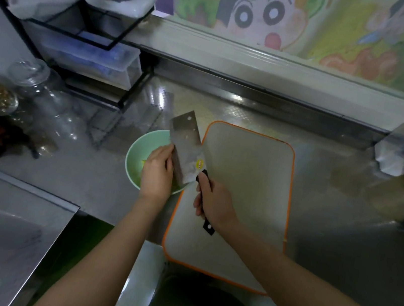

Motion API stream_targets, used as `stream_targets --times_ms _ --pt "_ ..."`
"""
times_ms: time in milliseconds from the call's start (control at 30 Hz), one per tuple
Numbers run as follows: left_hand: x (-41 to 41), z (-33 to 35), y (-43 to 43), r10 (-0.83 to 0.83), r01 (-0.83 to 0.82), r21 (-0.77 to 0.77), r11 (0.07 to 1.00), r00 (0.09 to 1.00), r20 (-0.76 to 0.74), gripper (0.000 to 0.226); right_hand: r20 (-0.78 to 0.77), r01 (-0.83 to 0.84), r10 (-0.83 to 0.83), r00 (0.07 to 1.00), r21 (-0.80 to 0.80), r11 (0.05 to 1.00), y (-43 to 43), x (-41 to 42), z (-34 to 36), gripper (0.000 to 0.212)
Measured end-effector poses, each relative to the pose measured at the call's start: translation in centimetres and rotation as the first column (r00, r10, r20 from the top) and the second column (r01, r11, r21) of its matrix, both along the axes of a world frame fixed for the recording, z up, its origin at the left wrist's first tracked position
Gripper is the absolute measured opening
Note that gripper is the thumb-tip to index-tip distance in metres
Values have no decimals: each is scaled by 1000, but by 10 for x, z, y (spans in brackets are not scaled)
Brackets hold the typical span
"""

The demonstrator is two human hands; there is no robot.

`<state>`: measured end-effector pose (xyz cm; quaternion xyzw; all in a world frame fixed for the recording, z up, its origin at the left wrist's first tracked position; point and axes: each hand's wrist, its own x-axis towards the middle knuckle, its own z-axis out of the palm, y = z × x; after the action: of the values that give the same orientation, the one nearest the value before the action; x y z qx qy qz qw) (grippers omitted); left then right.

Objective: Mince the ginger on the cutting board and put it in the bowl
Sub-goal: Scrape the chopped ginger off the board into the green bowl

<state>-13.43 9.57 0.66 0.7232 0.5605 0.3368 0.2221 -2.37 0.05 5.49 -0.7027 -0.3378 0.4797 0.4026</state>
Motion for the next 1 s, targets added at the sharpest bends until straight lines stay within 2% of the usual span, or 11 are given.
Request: stream_targets --times_ms 100,167,233,367,433,600,667,767,867,933,1000 --pt "-1 5 1 51 -56 -58 997 995 -84 36 6 3 -3 1000 6 1000 1 4 2 36" --pt "1 13 2 38 -39 -47 998 999 -23 35 20 -7 7 1000 16 1000 2 6 5 37" --pt "4 23 3 -76 76 4 997 997 6 41 44 -30 29 999 24 999 3 7 7 38" --pt "11 29 3 -297 317 80 945 934 -197 50 62 -72 69 996 43 997 2 7 11 37" --pt "9 23 1 -278 293 38 955 935 -219 51 55 -58 56 997 47 997 2 8 12 37" --pt "-5 4 -2 -84 6 -233 973 941 -327 49 58 5 -8 998 45 999 0 17 9 37" --pt "-8 6 -3 -76 18 -229 973 966 -245 48 73 -5 2 997 42 999 -1 20 8 37" --pt "-5 21 -5 -172 162 -89 983 978 -116 52 88 -23 20 996 30 999 -4 21 5 38" --pt "-1 26 -3 -296 296 -30 955 936 -193 54 72 -40 38 997 37 998 -7 21 5 39" --pt "0 20 3 -259 232 -141 962 941 -217 50 77 -47 44 996 39 998 -8 22 7 39" --pt "-2 14 6 -155 82 -304 949 963 -222 49 64 -33 30 997 40 999 -8 24 7 40"
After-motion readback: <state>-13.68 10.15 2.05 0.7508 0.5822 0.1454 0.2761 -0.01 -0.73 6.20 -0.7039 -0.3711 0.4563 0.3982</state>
